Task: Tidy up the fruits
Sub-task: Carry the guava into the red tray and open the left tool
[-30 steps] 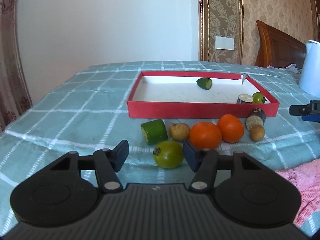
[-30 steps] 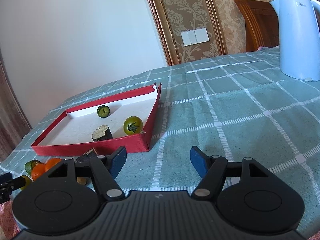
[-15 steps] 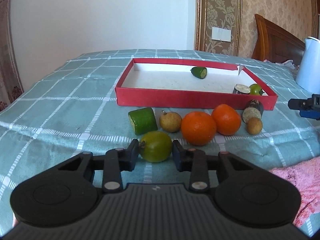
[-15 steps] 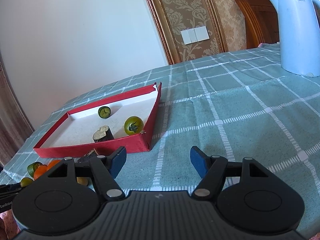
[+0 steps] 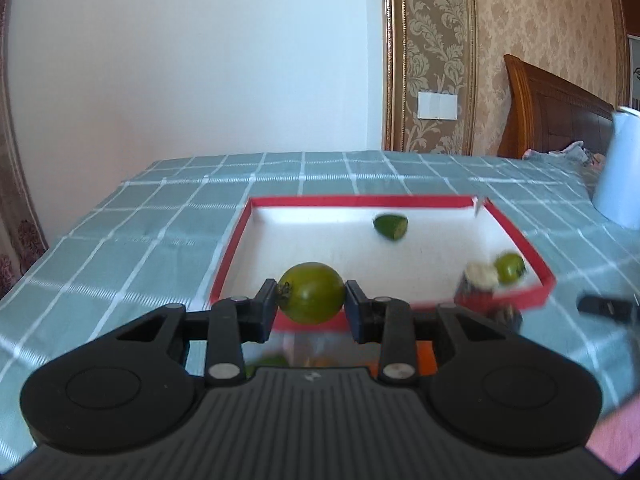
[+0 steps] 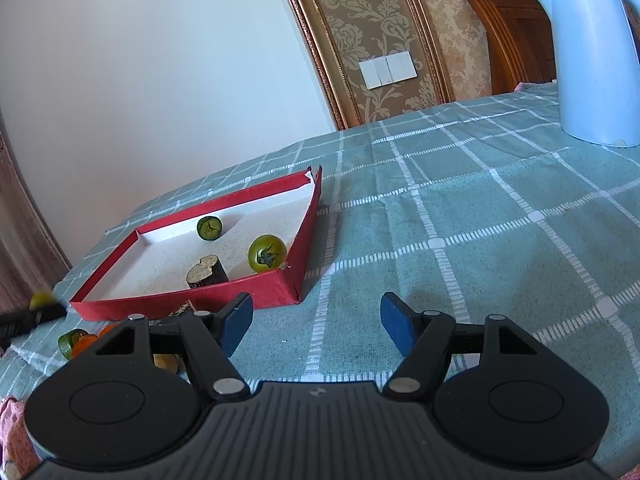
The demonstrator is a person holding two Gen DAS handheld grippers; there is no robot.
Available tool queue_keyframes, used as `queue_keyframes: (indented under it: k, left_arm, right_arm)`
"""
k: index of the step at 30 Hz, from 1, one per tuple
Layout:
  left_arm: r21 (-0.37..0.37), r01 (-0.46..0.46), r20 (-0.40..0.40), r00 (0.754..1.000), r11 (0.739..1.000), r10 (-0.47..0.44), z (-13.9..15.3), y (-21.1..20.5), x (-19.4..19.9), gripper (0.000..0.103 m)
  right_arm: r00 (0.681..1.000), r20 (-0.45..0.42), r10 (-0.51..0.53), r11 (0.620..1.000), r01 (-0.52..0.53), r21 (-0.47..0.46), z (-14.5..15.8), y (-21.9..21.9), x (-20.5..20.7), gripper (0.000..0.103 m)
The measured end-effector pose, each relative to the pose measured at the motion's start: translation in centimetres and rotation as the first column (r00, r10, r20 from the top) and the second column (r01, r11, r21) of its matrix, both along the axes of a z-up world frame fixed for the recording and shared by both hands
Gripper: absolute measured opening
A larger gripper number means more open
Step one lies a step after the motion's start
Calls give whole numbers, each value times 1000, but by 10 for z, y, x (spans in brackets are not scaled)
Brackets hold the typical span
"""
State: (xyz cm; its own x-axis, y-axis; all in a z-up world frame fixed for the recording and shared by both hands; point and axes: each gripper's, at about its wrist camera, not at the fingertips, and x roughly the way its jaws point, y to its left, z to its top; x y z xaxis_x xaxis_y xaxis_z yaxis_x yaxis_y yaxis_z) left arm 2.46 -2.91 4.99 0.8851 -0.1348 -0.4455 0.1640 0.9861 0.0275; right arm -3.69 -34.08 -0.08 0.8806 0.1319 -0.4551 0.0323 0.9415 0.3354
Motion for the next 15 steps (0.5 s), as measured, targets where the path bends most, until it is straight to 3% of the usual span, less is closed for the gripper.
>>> queue_keyframes:
  k: [3, 4, 5, 6, 7, 9, 15]
  left_arm:
    - [16, -16, 6, 1000, 1000, 16, 4, -6, 27, 33]
    - [22, -29, 12, 1000, 999, 29, 4, -7, 34, 39]
    - [31, -53, 16, 998, 998, 53, 3, -7, 39, 49]
    - [34, -81, 23, 997, 996, 80, 3, -6, 41, 75]
    - [30, -104, 44, 994, 994, 102, 3, -3, 39, 92]
    - [24, -119, 81, 990, 993, 117, 3, 2, 28, 97]
    - [33, -164, 66, 985, 986, 161, -13, 31, -14, 103]
  right_arm:
    - [1000, -3, 0, 1000, 0, 9, 0, -1, 1, 70]
    - [1000, -4, 1, 1000, -1, 13, -1, -2, 1, 70]
    - [1000, -5, 1, 1000, -1, 17, -1, -2, 1, 70]
    - [1000, -6, 2, 1000, -2, 21, -1, -3, 1, 70]
    - [1000, -7, 2, 1000, -2, 25, -1, -4, 1, 70]
    - [1000, -7, 3, 1000, -2, 31, -1, -5, 1, 70]
    - [1000, 10, 14, 1000, -15, 27, -1, -4, -1, 70]
